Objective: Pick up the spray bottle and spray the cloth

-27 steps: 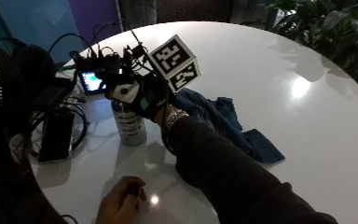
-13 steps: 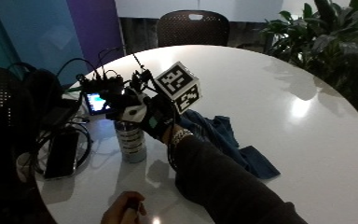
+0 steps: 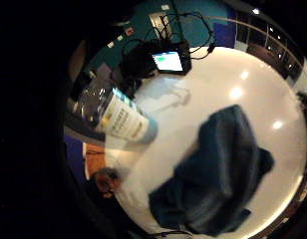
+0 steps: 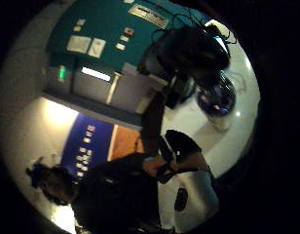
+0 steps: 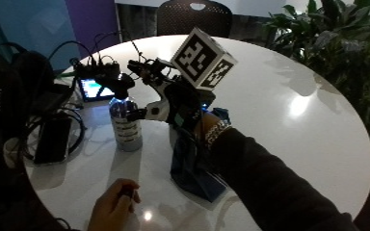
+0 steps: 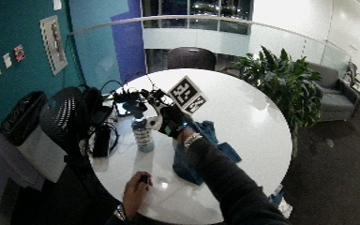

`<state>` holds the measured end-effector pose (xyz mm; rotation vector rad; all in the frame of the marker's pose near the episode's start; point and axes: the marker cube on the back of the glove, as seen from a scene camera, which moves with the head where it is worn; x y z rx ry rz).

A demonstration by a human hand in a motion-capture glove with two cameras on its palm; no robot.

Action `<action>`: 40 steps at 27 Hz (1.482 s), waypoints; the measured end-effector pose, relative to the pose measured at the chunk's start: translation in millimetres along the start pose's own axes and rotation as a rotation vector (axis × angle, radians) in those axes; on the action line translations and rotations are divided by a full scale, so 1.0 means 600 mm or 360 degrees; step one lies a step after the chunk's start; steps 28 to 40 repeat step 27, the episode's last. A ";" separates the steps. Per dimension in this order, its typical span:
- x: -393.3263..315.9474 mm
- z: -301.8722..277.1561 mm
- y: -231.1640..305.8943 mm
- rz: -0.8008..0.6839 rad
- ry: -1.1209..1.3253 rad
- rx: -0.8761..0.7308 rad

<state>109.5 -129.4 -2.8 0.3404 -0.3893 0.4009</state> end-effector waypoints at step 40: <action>-0.114 -0.021 0.225 -0.0527 0.0588 -0.0415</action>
